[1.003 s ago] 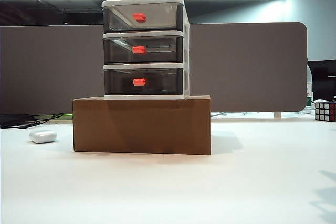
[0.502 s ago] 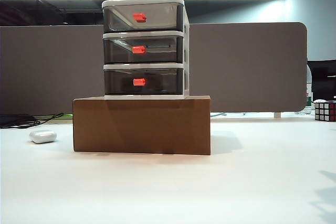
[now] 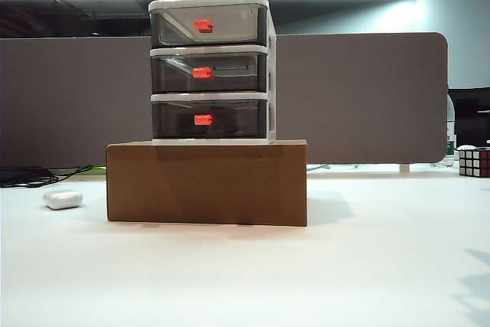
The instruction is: Open the third layer of the drawer on the table, pick up a pack of napkins on the table and put it in, and finally close the drawer.
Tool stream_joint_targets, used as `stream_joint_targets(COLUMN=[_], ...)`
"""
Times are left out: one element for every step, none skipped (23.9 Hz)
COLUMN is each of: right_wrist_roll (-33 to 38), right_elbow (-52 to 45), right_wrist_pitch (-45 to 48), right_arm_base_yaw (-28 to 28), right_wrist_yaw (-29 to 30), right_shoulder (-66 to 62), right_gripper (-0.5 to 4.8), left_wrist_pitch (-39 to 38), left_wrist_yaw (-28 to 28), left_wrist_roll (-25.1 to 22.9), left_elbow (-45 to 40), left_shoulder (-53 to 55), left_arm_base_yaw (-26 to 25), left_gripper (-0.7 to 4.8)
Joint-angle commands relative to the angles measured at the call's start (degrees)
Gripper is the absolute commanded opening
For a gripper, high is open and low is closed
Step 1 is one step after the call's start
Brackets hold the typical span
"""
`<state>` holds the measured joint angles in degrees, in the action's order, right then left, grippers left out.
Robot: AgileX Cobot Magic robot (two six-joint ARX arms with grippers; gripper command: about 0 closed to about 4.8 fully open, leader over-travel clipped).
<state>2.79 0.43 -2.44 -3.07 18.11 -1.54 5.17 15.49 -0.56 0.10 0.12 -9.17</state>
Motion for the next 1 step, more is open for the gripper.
stream_joint_targets(right_wrist_roll=[0.2], right_elbow=[-0.4], right_wrist_pitch=[0.9], right_arm_base_yaw=[0.0], right_wrist_yaw=[0.0], right_shoulder=[0.0], right_gripper=[-0.06], left_wrist_pitch=[0.4], left_wrist_yaw=[0.2], left_wrist_roll=[0.0], left_elbow=[0.3], left_shoulder=[0.0], left_arm_base_yaw=[0.0], left_gripper=[-0.06])
